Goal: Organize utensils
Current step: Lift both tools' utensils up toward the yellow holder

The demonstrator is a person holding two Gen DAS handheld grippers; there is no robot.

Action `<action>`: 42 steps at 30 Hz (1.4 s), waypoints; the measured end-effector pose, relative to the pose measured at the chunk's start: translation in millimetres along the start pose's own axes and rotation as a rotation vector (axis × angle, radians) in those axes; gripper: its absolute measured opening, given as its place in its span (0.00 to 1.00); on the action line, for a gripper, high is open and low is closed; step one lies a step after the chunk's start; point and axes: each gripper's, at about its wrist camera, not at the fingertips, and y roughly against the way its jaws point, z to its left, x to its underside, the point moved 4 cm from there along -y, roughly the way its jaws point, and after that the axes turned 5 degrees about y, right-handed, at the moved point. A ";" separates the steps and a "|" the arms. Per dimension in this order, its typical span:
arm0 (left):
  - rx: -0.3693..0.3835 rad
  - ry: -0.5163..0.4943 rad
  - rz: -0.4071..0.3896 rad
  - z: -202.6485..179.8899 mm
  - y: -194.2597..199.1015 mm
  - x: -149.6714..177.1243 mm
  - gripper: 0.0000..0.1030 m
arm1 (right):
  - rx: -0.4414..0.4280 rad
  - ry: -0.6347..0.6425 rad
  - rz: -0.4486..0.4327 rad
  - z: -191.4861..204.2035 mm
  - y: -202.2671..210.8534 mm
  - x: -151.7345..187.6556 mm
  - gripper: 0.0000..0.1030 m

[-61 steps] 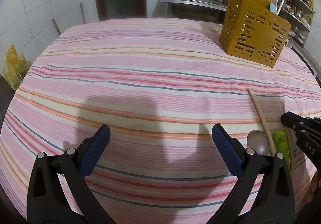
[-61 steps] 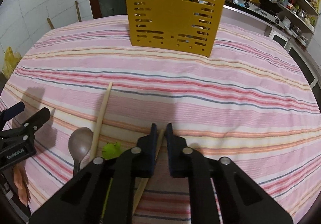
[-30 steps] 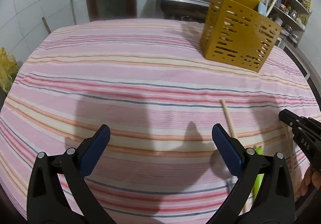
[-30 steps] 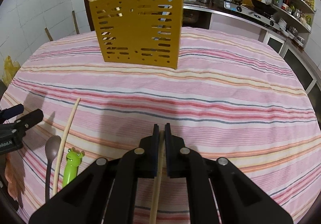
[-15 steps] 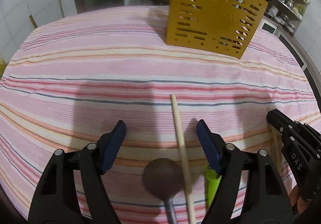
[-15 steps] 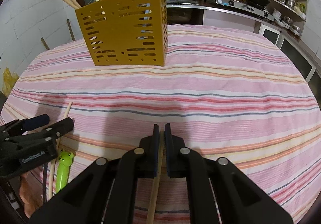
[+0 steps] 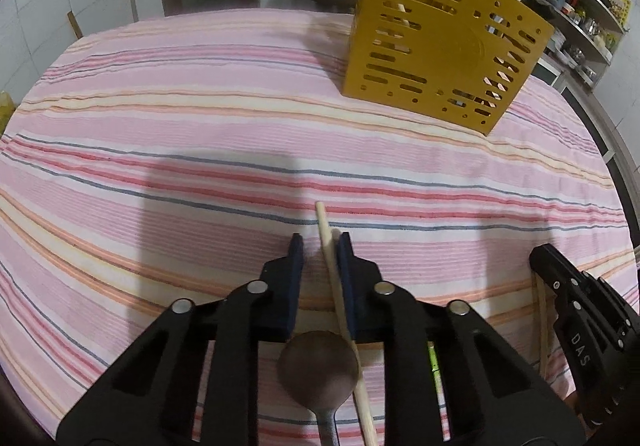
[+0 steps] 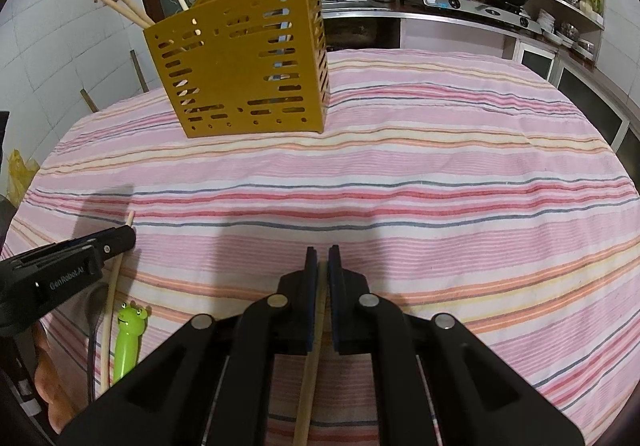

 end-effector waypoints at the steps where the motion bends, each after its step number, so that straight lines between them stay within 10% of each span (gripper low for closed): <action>1: 0.003 -0.002 0.000 -0.1 -0.6 -0.5 0.10 | 0.001 0.000 -0.001 0.2 0.2 -0.2 0.06; 16: 0.050 -0.004 -0.016 0.6 4.6 -7.0 0.07 | 0.029 0.014 -0.045 2.2 14.0 -4.8 0.06; 42: 0.194 -0.149 -0.412 -8.1 140.4 -31.2 0.06 | 0.099 0.003 -0.471 5.3 124.2 -61.3 0.06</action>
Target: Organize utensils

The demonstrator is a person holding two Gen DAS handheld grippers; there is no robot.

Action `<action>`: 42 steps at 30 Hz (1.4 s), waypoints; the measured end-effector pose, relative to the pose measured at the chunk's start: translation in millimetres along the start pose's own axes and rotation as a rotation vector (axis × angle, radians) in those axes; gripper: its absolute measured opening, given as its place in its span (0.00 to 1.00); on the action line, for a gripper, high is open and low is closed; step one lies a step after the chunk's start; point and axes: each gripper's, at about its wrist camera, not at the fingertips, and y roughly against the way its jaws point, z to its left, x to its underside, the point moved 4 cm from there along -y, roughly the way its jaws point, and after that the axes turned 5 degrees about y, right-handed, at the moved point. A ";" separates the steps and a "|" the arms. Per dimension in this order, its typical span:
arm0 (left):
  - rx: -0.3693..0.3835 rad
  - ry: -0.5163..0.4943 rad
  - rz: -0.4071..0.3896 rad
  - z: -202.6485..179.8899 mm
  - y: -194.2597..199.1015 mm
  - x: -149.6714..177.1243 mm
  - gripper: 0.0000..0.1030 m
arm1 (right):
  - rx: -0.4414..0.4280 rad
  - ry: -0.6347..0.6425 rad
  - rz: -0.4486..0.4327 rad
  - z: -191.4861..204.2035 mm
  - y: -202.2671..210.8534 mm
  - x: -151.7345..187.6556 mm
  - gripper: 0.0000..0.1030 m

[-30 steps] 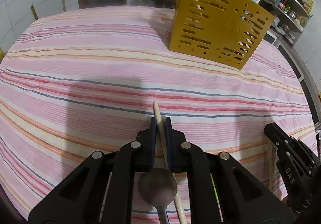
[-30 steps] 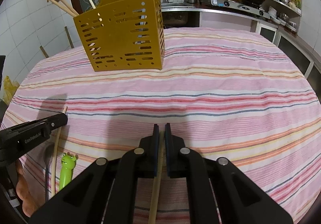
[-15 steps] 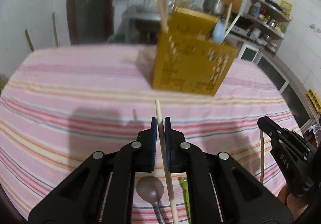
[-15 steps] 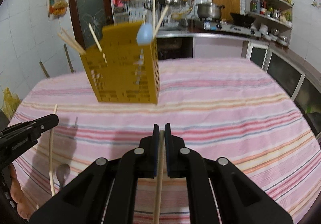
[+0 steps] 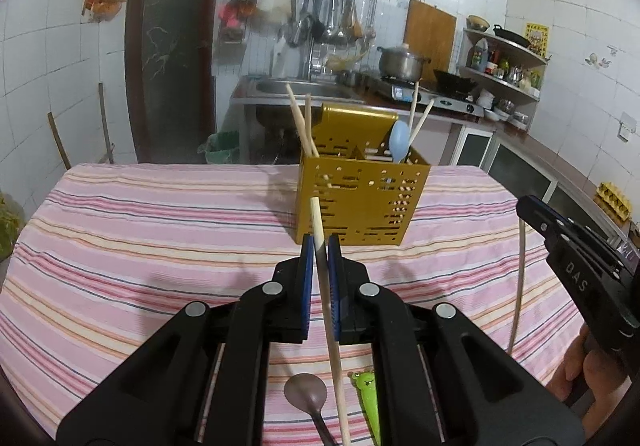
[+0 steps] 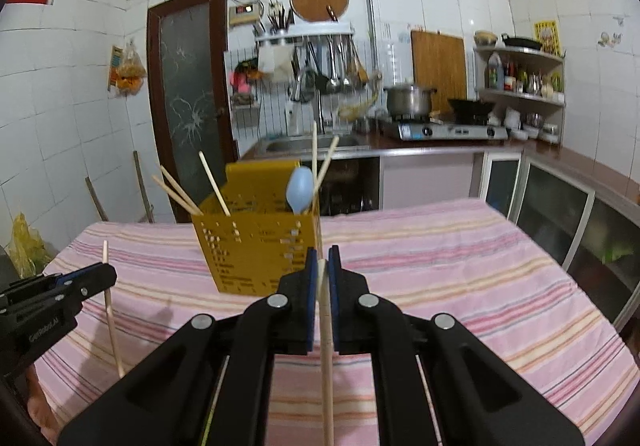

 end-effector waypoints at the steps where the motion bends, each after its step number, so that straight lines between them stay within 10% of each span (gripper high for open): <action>1: 0.001 -0.003 -0.009 -1.8 3.1 -1.6 0.06 | 0.001 0.004 -0.013 1.1 2.1 -2.3 0.06; 42: 0.038 -0.014 -0.176 -5.2 39.5 -50.9 0.04 | -0.005 0.026 -0.165 14.4 28.4 -53.0 0.06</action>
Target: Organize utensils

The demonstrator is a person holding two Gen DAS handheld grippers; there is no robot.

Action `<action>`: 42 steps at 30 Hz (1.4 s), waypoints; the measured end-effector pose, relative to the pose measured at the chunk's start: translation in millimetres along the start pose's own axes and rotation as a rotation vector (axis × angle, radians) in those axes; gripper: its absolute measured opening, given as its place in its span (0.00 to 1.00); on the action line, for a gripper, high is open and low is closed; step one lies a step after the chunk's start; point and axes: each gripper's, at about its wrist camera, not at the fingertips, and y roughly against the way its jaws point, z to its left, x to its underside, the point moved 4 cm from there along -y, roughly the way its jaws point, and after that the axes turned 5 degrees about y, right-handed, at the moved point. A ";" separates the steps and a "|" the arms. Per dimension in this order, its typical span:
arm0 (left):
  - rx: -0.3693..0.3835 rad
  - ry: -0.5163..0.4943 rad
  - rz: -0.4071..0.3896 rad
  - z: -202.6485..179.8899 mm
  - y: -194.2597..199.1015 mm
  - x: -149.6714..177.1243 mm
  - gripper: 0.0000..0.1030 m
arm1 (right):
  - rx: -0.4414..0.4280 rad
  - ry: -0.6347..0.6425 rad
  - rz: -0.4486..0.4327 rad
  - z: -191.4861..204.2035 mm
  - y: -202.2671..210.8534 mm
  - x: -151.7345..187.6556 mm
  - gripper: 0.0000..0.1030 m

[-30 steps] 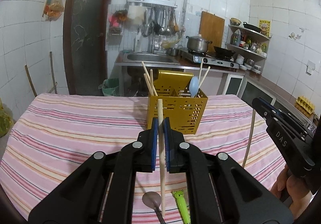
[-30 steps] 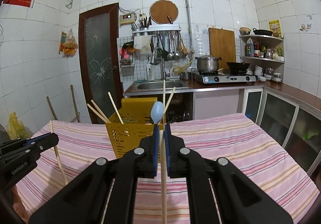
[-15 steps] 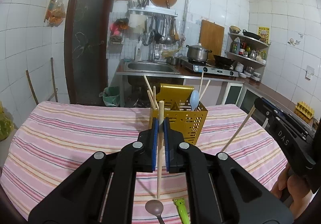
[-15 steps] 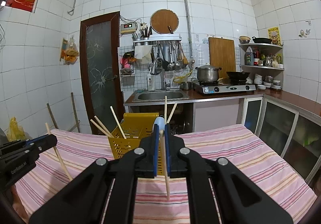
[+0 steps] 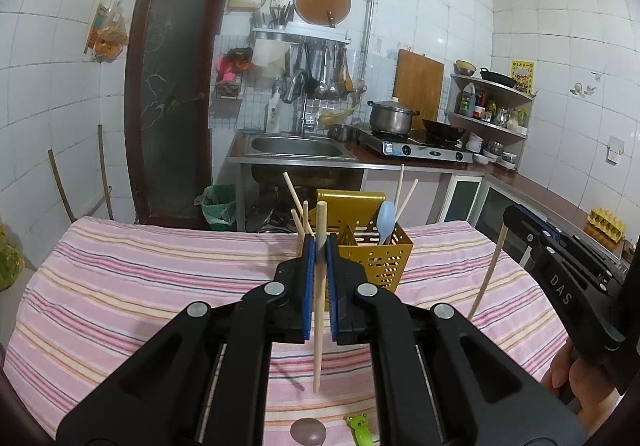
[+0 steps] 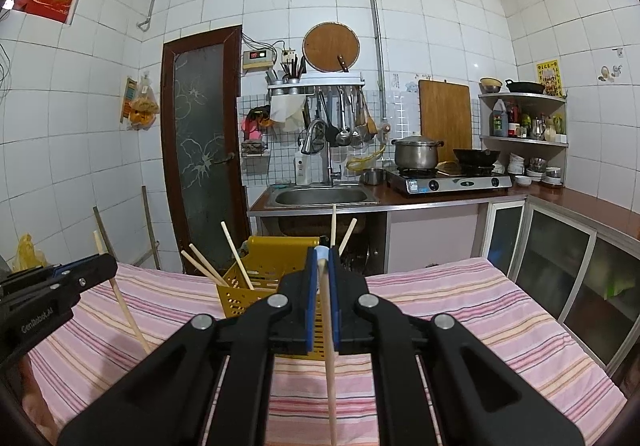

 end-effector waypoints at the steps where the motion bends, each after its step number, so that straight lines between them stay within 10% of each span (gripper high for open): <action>1: 0.001 -0.001 -0.003 -0.1 0.3 -1.0 0.04 | 0.000 0.000 -0.001 0.0 -0.6 -0.4 0.06; 28: 0.052 0.021 -0.089 -7.9 -2.8 -69.0 0.04 | -0.002 0.040 -0.078 6.7 -6.1 -56.7 0.06; 39: 0.017 0.025 -0.033 16.7 -27.7 -54.0 0.04 | 0.003 0.012 0.123 -4.2 -66.7 0.1 0.07; 42: 0.000 0.024 -0.014 26.0 -36.6 -48.5 0.04 | 0.005 0.000 0.185 -7.6 -82.8 15.8 0.43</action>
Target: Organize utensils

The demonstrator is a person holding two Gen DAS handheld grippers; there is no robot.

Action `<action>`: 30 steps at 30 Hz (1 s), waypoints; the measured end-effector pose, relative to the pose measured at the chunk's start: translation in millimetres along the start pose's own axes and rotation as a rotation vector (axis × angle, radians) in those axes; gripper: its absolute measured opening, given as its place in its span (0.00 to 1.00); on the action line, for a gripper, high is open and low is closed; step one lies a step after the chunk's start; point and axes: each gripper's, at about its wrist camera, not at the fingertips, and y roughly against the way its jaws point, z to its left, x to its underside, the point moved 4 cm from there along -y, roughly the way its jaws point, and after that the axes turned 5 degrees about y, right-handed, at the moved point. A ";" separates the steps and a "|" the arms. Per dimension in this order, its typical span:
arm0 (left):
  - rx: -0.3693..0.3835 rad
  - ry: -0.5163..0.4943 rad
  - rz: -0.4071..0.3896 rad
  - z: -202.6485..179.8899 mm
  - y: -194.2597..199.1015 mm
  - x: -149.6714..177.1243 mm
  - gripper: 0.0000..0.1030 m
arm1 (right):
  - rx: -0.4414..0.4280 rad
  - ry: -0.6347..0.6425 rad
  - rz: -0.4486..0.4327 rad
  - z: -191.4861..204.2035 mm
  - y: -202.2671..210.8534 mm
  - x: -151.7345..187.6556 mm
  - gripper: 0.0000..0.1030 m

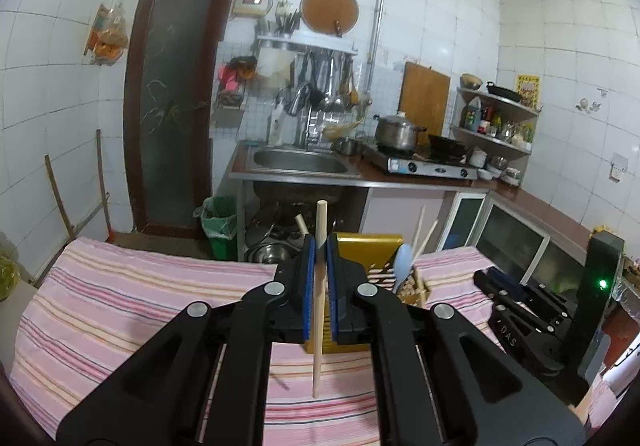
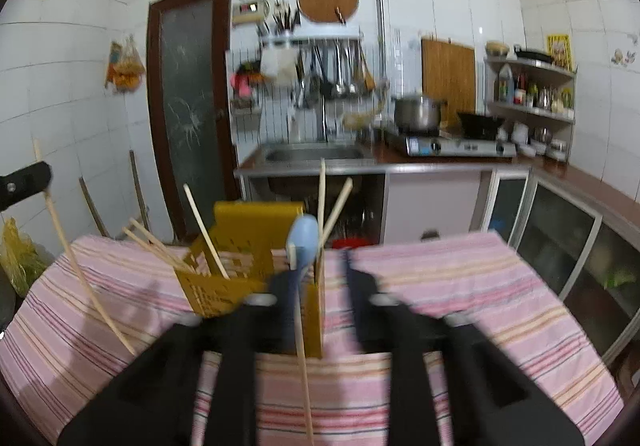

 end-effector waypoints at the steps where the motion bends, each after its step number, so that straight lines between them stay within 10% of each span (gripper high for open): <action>1: -0.004 -0.001 0.005 2.2 -2.5 1.0 0.04 | -0.002 -0.009 0.002 -1.4 -4.2 2.9 0.51; 13: -0.013 0.001 0.036 17.3 -31.7 10.5 0.04 | 0.005 0.072 0.068 23.9 -60.4 3.8 0.49; 30: -0.018 -0.008 0.060 19.0 -59.2 14.8 0.04 | -0.009 0.074 0.105 37.6 -92.3 -1.4 0.10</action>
